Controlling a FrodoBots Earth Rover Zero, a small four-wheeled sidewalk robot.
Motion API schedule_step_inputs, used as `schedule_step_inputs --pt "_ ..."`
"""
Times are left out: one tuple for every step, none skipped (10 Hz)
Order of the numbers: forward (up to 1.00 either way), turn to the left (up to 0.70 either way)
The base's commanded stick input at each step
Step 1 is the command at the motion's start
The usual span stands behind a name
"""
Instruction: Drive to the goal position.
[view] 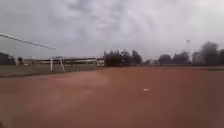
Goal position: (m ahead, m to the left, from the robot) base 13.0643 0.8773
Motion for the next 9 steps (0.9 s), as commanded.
schedule_step_inputs --pt "0.5 0.0" --pt "0.5 0.0" --pt "0.5 -0.5" --pt "0.5 -0.5" --pt "0.5 -0.5" --pt "0.5 -0.5" --pt "0.5 -0.5" --pt "0.5 -0.5" --pt "0.5 -0.5"
